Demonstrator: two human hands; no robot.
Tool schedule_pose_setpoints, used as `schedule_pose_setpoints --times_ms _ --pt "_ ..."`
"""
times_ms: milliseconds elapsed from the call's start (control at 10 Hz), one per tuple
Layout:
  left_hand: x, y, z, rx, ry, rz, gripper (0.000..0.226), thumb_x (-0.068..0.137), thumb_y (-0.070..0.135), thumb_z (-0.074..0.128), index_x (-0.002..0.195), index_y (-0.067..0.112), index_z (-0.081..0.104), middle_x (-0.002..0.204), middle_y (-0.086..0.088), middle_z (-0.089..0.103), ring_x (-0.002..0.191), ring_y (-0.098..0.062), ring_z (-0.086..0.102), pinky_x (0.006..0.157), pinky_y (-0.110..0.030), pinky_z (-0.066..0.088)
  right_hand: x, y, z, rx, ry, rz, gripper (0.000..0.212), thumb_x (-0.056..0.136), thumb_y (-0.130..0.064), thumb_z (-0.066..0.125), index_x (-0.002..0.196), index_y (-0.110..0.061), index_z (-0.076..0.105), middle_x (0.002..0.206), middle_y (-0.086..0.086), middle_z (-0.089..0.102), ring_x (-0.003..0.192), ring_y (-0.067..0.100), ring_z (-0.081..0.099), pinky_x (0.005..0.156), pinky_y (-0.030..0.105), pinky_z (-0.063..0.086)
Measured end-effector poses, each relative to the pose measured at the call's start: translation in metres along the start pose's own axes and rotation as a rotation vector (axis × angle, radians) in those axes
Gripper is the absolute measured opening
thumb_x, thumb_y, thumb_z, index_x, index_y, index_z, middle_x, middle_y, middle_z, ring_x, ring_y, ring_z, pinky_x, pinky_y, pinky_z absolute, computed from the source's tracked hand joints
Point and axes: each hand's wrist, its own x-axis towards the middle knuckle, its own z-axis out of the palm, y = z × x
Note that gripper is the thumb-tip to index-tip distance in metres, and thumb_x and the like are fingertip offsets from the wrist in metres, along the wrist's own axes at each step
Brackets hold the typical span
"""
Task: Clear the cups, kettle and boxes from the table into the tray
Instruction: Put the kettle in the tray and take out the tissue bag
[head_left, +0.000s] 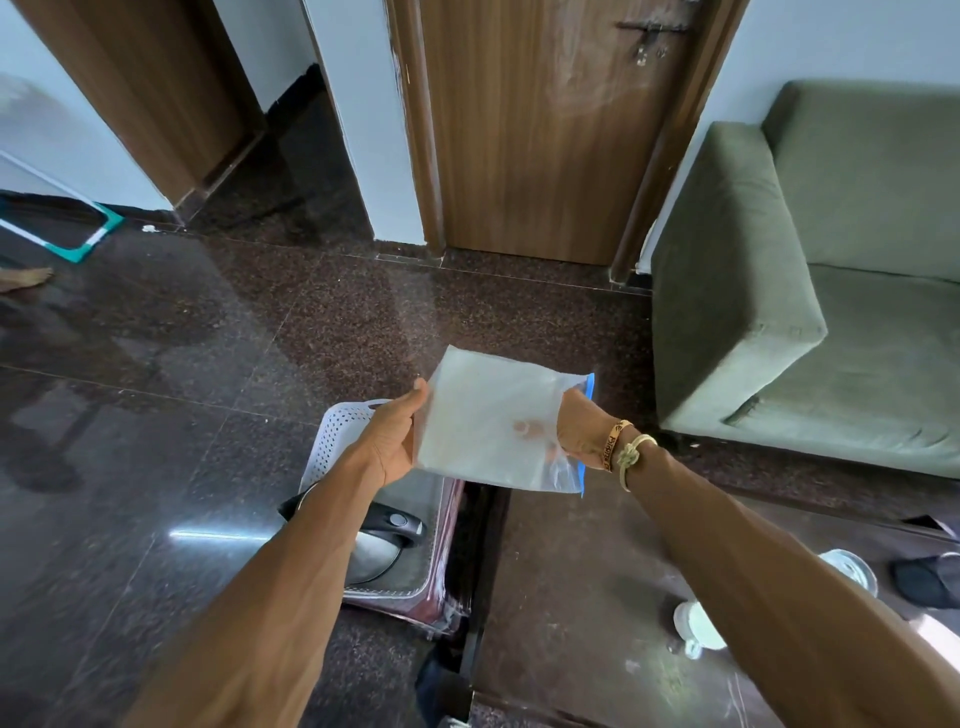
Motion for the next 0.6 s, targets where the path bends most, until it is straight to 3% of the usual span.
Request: schedule_pose_setpoints --times_ms 100,200,300,400,500,600 --pt "0.005 0.0 -0.005 -0.001 0.037 0.032 0.039 0.098 0.049 0.05 0.11 0.017 0.071 0.11 -0.008 0.075 0.094 -0.024 0.074 0.071 -0.042 0.061 -0.002 -0.001 0.003 0.2 0.011 -0.036 0.027 0.093 0.013 0.051 0.119 0.02 0.055 0.1 0.022 0.063 0.076 0.03 0.062 0.079 0.038 0.058" --pt "0.013 0.004 -0.012 0.032 0.191 0.125 0.042 0.098 0.047 0.051 0.118 0.014 0.066 0.117 -0.012 0.071 0.101 -0.028 0.07 0.082 -0.049 0.058 0.0 -0.002 0.003 0.333 0.15 -0.026 0.015 0.088 0.003 0.061 0.099 -0.003 0.07 0.103 0.018 0.072 0.095 0.036 0.07 0.088 0.05 0.058" --pt "0.017 0.006 -0.024 0.029 0.378 0.191 0.037 0.099 0.045 0.052 0.111 0.014 0.067 0.117 -0.015 0.071 0.109 -0.034 0.067 0.093 -0.058 0.053 0.008 0.003 -0.006 0.479 0.335 0.008 0.011 0.079 0.001 0.066 0.089 -0.004 0.068 0.095 0.022 0.072 0.084 0.038 0.07 0.079 0.053 0.058" --pt "0.019 0.005 -0.035 0.011 0.422 0.214 0.025 0.099 0.035 0.056 0.104 0.014 0.069 0.11 -0.012 0.073 0.102 -0.03 0.069 0.088 -0.049 0.057 0.009 0.011 -0.014 0.601 0.465 0.074 0.012 0.074 -0.001 0.068 0.086 -0.005 0.065 0.083 0.017 0.067 0.064 0.027 0.065 0.061 0.044 0.056" --pt "0.019 0.004 -0.045 0.003 0.317 0.15 0.028 0.089 0.003 0.068 0.116 0.009 0.067 0.108 -0.013 0.075 0.089 -0.024 0.073 0.068 -0.035 0.061 0.01 0.022 -0.015 0.867 0.481 0.17 0.015 0.072 -0.001 0.069 0.087 -0.002 0.064 0.071 0.01 0.064 0.054 0.022 0.064 0.046 0.027 0.05" --pt "0.02 0.001 -0.05 0.022 0.306 0.131 0.035 0.083 -0.008 0.069 0.112 0.011 0.068 0.097 -0.009 0.077 0.079 -0.021 0.075 0.061 -0.032 0.06 0.01 0.025 -0.011 0.99 0.442 0.239 0.007 0.072 -0.002 0.066 0.078 -0.006 0.065 0.061 0.007 0.059 0.047 0.018 0.058 0.044 0.023 0.045"
